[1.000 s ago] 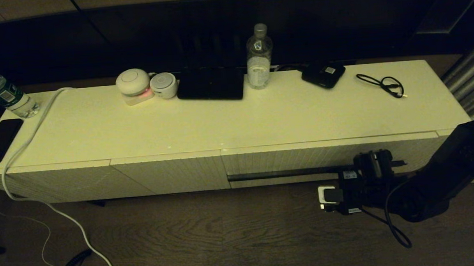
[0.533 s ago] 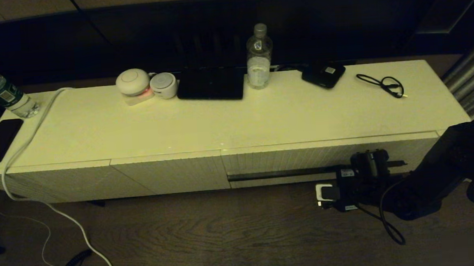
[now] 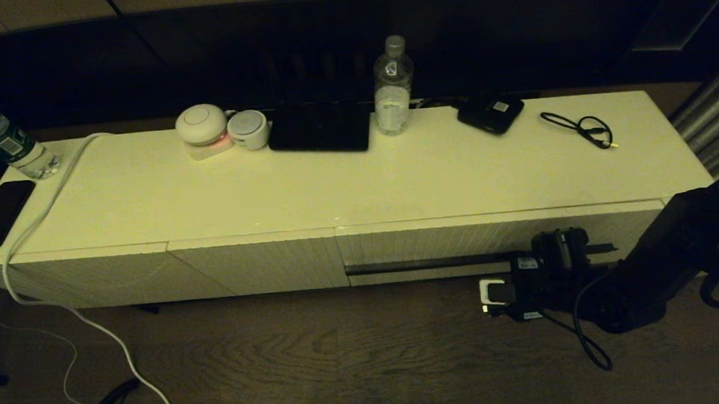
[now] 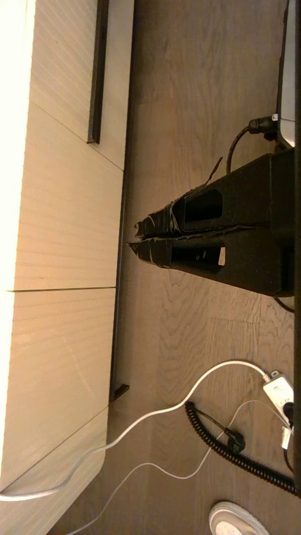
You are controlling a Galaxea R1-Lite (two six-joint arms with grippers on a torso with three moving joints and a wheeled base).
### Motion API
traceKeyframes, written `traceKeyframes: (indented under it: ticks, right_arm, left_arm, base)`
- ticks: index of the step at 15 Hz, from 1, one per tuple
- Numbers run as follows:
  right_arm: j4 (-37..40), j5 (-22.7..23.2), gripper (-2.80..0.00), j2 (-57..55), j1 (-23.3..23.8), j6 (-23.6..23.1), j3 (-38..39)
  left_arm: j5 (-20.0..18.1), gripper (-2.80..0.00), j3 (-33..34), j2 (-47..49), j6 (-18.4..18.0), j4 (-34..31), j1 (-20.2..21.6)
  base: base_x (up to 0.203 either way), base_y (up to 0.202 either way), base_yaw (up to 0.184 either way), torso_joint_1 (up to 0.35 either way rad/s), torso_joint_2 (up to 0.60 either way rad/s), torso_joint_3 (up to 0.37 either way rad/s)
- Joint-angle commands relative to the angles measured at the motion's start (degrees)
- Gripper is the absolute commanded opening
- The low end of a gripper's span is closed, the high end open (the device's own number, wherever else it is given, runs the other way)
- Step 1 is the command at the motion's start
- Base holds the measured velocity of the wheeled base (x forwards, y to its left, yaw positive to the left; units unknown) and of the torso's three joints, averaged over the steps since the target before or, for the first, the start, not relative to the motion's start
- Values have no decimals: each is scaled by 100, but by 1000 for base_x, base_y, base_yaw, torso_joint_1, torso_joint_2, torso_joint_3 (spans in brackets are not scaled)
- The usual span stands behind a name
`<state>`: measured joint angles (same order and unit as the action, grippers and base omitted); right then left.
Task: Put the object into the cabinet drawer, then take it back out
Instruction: Open the drawer
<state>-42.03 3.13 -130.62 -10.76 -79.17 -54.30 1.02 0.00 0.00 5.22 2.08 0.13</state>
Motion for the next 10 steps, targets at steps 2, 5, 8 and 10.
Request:
traceKeyframes:
  ticks: [2,5,8,10]
  right_arm:
    - [-24,-52,0,-79,4,-44,-2]
    - [-24,-67,0,-129,-5,-37,-10]
    - [-23,-67,0,-157,-5,-37,-37]
    - [-7,-67,0,-149,-5,-37,31]
  left_arm:
    - [3,-280,0,-9,6,2,4]
    - [3,-280,0,-9,6,2,4]
    - [3,-280,0,-9,6,2,4]
    - [3,-280,0,-9,6,2,4]
  base:
    - [0,0,0,0,0,0]
    - [0,0,0,0,0,0]
    - [0,0,0,0,0,0]
    - [0,0,0,0,0,0]
